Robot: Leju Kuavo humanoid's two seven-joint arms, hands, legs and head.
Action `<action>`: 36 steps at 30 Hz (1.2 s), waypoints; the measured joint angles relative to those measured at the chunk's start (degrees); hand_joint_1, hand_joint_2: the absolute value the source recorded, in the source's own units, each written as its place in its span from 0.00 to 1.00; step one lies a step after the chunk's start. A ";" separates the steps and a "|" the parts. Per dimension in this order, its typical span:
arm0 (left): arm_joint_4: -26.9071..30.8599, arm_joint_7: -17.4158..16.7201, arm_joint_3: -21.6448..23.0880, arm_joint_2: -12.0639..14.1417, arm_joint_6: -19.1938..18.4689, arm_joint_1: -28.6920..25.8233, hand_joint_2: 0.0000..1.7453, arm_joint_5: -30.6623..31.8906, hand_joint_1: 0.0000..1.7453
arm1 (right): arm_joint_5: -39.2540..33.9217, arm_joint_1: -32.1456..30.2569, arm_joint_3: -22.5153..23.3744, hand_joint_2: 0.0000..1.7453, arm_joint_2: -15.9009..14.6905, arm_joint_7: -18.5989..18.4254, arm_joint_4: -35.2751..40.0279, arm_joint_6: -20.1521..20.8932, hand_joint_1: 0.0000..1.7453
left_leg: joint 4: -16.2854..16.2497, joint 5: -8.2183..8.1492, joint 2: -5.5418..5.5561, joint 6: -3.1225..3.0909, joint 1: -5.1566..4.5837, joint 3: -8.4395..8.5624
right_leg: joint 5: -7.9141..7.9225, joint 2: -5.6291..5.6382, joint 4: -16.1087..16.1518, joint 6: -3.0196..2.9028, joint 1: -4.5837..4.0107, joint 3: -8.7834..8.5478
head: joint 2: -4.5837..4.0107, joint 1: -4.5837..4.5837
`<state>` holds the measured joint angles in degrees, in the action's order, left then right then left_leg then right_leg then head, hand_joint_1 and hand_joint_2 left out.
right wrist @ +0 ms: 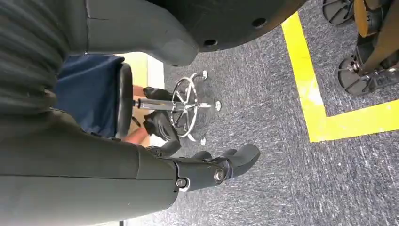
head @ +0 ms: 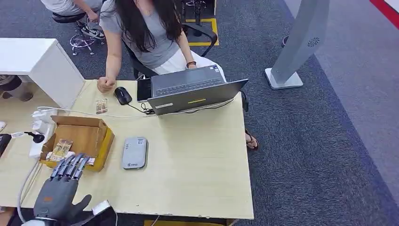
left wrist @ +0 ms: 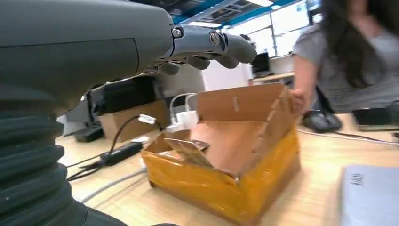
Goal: Pass the card to the sensor for recognition and then transmit it.
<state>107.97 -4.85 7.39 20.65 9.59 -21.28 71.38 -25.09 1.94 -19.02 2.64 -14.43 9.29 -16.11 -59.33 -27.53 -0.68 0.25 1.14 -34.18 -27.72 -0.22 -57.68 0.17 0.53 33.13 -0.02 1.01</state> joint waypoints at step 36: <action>-14.65 3.10 -13.62 -3.48 -6.43 13.80 1.00 -3.21 0.00 | 1.73 0.06 -1.12 1.00 -0.09 -0.35 -0.02 1.81 0.00 | 0.00 0.03 0.05 0.03 0.02 0.03 | 0.01 -0.03 0.00 -0.01 0.00 -0.06 | 0.00 -0.02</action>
<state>93.33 -1.75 -6.23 17.18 3.17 -7.49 68.17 -23.37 2.01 -20.13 2.56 -14.78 9.27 -14.29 -59.33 -27.50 -0.63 0.28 1.16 -34.15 -27.71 -0.25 -57.69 0.16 0.52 33.07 -0.02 0.98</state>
